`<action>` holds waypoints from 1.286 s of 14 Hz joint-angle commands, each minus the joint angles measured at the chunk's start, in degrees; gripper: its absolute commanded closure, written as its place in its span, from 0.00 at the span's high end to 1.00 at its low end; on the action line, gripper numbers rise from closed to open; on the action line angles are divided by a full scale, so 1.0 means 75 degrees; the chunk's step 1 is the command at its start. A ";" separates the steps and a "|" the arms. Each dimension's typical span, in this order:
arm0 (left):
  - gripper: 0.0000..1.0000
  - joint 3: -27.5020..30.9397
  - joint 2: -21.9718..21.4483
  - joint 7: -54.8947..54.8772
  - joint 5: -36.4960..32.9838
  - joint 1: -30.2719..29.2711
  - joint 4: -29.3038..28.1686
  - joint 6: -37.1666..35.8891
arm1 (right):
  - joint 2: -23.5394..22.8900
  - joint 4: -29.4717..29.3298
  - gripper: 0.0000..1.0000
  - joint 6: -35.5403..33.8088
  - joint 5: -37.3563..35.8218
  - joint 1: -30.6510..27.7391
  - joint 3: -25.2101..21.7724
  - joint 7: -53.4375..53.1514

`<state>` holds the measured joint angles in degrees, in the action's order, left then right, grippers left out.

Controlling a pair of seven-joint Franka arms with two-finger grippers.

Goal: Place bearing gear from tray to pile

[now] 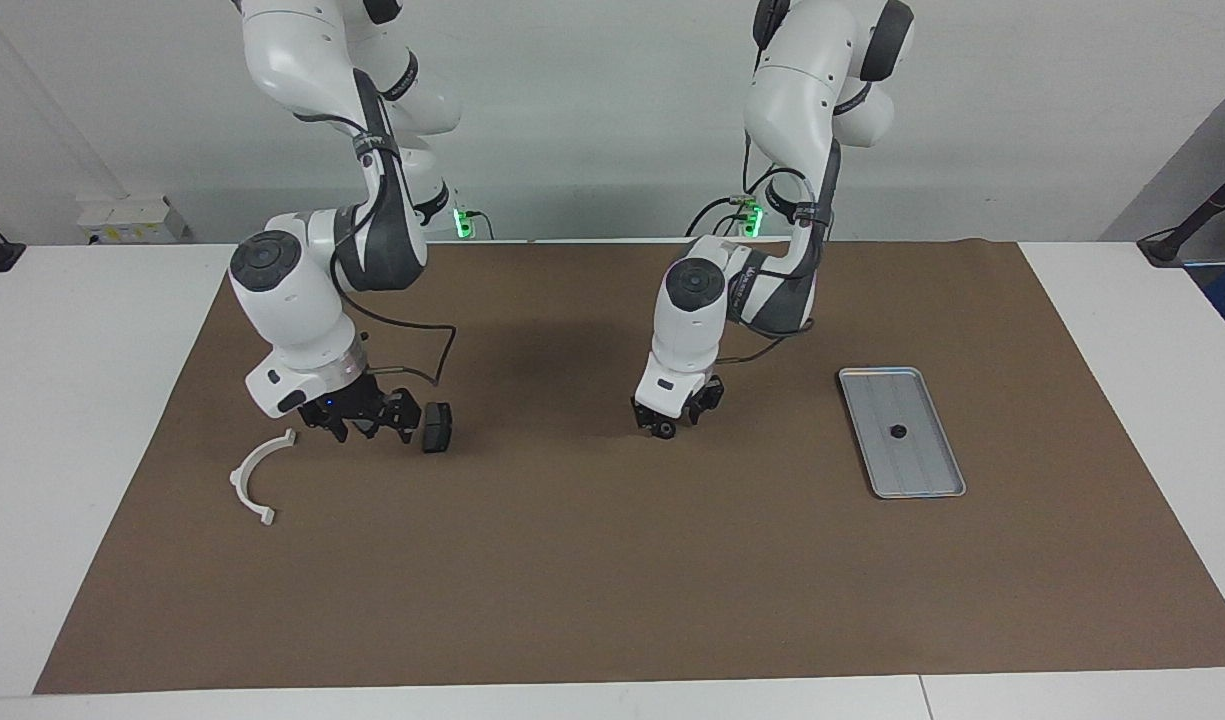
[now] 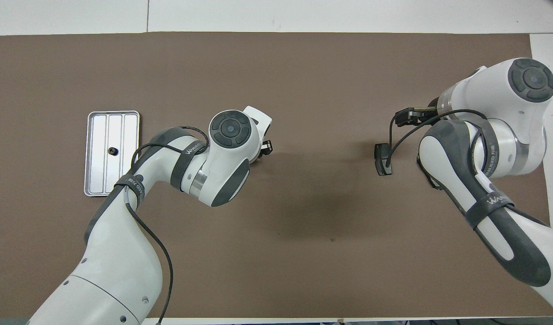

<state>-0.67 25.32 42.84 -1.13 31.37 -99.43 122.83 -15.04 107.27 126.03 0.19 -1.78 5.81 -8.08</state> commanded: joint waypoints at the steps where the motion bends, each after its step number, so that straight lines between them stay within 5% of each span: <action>1: 1.00 -0.0039 -0.1145 -0.1335 0.0254 -0.0874 0.0016 -0.1151 | 0.0119 0.0123 1.00 -0.0045 0.0057 0.0026 0.0046 -0.0082; 8: 1.00 -0.0016 -0.1583 -0.5429 0.0280 -0.3804 -0.0182 -0.1274 | 0.0166 -0.0064 1.00 -0.0362 -0.0013 0.2132 0.0058 -0.4025; 14: 1.00 -0.0004 -0.1618 -0.6051 0.0280 -0.4357 -0.1565 0.0462 | 0.0073 -0.0614 1.00 -0.0888 -0.0036 0.3857 0.0058 -0.6268; 18: 0.98 -0.0015 -0.1724 -0.6111 0.0280 -0.4428 -0.2349 0.1209 | -0.0944 -0.2147 1.00 -0.1755 -0.0457 0.4385 0.0058 -0.7147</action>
<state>-0.20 14.21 -1.86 0.20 -1.18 -112.19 127.25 -16.48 98.62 116.09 -1.13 30.18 6.43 -58.89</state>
